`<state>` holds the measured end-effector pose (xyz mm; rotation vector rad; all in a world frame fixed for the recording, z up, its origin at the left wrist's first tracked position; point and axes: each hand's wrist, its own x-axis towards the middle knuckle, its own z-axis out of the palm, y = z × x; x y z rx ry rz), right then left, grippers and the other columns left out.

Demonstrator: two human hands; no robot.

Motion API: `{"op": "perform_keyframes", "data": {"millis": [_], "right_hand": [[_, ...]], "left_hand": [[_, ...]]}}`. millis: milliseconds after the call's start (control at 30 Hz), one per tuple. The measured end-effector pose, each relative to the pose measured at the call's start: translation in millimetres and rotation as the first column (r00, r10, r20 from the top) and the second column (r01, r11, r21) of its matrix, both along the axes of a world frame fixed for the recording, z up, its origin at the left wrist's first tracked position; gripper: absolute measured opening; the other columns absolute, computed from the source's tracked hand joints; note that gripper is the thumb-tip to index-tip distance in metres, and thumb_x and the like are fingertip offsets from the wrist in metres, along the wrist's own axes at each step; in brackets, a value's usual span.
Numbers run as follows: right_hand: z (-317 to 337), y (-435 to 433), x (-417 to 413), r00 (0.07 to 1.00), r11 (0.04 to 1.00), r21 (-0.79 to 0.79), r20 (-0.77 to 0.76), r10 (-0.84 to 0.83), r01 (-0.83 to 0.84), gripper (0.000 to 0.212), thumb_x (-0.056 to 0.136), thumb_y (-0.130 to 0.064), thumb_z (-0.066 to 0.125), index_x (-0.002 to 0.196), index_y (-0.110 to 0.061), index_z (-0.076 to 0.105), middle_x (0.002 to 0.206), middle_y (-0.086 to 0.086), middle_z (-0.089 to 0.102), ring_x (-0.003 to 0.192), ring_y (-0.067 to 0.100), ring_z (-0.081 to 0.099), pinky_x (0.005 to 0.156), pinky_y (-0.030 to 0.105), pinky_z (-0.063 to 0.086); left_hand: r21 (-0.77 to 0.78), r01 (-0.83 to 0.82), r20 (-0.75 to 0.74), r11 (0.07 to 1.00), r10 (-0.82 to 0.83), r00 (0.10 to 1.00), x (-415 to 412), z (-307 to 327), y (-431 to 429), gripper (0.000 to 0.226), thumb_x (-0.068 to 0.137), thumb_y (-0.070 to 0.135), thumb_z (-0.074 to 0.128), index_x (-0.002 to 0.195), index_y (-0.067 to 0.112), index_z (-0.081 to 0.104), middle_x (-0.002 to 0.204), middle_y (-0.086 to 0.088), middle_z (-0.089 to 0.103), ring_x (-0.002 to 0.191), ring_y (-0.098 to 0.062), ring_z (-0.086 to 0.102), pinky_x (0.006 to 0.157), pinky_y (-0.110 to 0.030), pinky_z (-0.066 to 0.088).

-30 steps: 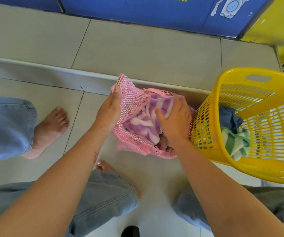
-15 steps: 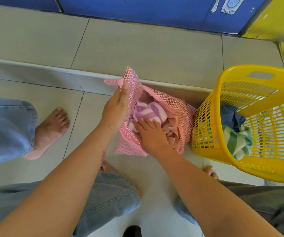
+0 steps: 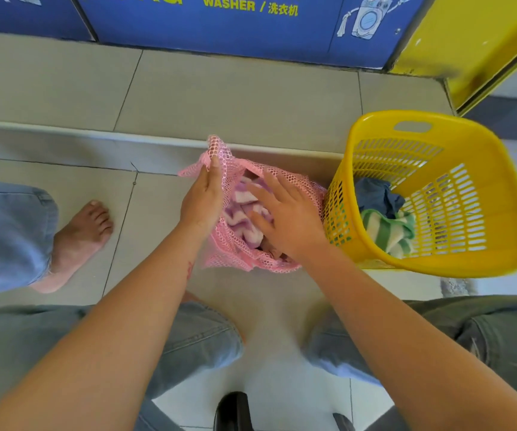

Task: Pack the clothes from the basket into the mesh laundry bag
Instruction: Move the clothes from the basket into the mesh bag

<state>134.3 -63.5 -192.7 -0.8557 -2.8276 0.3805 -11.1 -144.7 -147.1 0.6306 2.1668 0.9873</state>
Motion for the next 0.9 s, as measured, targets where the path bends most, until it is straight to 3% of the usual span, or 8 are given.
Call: {"op": "perform_keyframes", "data": {"millis": [100, 233, 300, 400, 533, 633, 767, 900], "right_hand": [[33.9, 12.7, 26.0, 0.976, 0.986, 0.067, -0.167, -0.137, 0.150, 0.051, 0.096, -0.046, 0.044, 0.143, -0.024, 0.048, 0.154, 0.011, 0.038, 0.141, 0.035, 0.036, 0.111, 0.046, 0.035], [72.2, 39.4, 66.2, 0.865, 0.898, -0.017, -0.261, -0.429, 0.440, 0.055, 0.096, -0.045, 0.047, 0.147, -0.024, 0.041, 0.155, 0.008, 0.036, 0.144, 0.030, 0.030, 0.114, 0.042, 0.028], [76.7, 59.0, 88.0, 0.821, 0.844, -0.067, -0.201, -0.534, 0.533, 0.059, 0.096, -0.047, 0.047, 0.150, -0.025, 0.035, 0.156, 0.006, 0.035, 0.145, 0.029, 0.027, 0.116, 0.043, 0.026], [63.6, 92.1, 118.4, 0.781, 0.775, -0.105, 0.137, -0.609, 0.623, 0.078, 0.092, -0.056, 0.050, 0.155, -0.026, 0.016, 0.162, 0.008, 0.019, 0.147, 0.034, 0.021, 0.117, 0.050, 0.023], [22.7, 119.2, 141.3, 0.631, 0.679, -0.177, 0.584, -0.511, 0.713, 0.117, 0.077, -0.068, 0.063, 0.155, -0.020, -0.010, 0.162, 0.020, 0.001, 0.145, 0.046, 0.018, 0.114, 0.058, 0.025], [-7.0, 131.9, 144.1, 0.591, 0.701, -0.198, 0.714, -0.376, 0.685, 0.135, 0.067, -0.075, 0.066, 0.153, -0.015, -0.019, 0.162, 0.016, -0.009, 0.147, 0.044, 0.012, 0.113, 0.059, 0.027], [-0.1, 134.1, 128.6, 0.493, 0.768, -0.155, 0.839, -0.230, 0.622, 0.109, 0.083, -0.066, 0.056, 0.154, -0.006, -0.002, 0.161, 0.017, -0.016, 0.149, 0.041, -0.001, 0.119, 0.054, 0.012], [-22.6, 143.8, 111.7, 0.431, 0.804, -0.186, 0.897, -0.096, 0.565, 0.096, 0.085, -0.073, 0.042, 0.152, -0.008, 0.025, 0.160, 0.018, 0.017, 0.146, 0.040, 0.019, 0.116, 0.053, 0.022]], "left_hand": [[-0.012, 0.023, -0.015, 1.000, -0.023, 1.000, 7.6, 3.3, 5.3, 0.061, 0.097, 0.063, 0.009, 0.151, 0.038, 0.024, 0.155, 0.000, 0.037, 0.142, -0.031, 0.034, 0.112, -0.043, 0.028], [0.001, 0.031, -0.043, 1.000, -0.031, 0.999, 16.9, 6.9, 12.1, 0.061, 0.098, 0.062, 0.011, 0.151, 0.036, 0.025, 0.155, -0.003, 0.038, 0.142, -0.032, 0.034, 0.112, -0.042, 0.028], [0.008, 0.031, -0.054, 0.999, -0.031, 0.998, 20.5, 6.7, 15.1, 0.061, 0.098, 0.061, 0.012, 0.151, 0.034, 0.026, 0.154, -0.004, 0.038, 0.141, -0.032, 0.035, 0.112, -0.042, 0.028], [-0.006, 0.022, -0.078, 1.000, -0.022, 0.997, 24.9, 4.9, 21.1, 0.064, 0.098, 0.062, 0.011, 0.151, 0.031, 0.027, 0.154, -0.005, 0.039, 0.141, -0.033, 0.036, 0.111, -0.045, 0.029], [-0.039, -0.014, -0.108, 0.999, 0.010, 0.994, 33.5, 0.4, 32.1, 0.065, 0.099, 0.059, 0.010, 0.152, 0.026, 0.028, 0.154, -0.007, 0.039, 0.140, -0.033, 0.036, 0.110, -0.045, 0.030], [-0.041, -0.028, -0.116, 0.999, 0.023, 0.993, 39.1, -5.6, 40.8, 0.062, 0.100, 0.058, 0.011, 0.151, 0.027, 0.029, 0.152, -0.007, 0.041, 0.139, -0.033, 0.038, 0.109, -0.044, 0.031], [-0.049, -0.050, -0.121, 0.998, 0.044, 0.992, 40.4, -11.9, 53.9, 0.058, 0.102, 0.053, 0.011, 0.150, 0.027, 0.031, 0.152, -0.007, 0.042, 0.138, -0.032, 0.039, 0.108, -0.043, 0.033], [-0.024, -0.081, -0.109, 0.996, 0.078, 0.991, 39.9, -16.9, 64.5, 0.057, 0.102, 0.053, 0.011, 0.150, 0.029, 0.030, 0.153, -0.005, 0.040, 0.138, -0.030, 0.039, 0.109, -0.040, 0.032]]}}
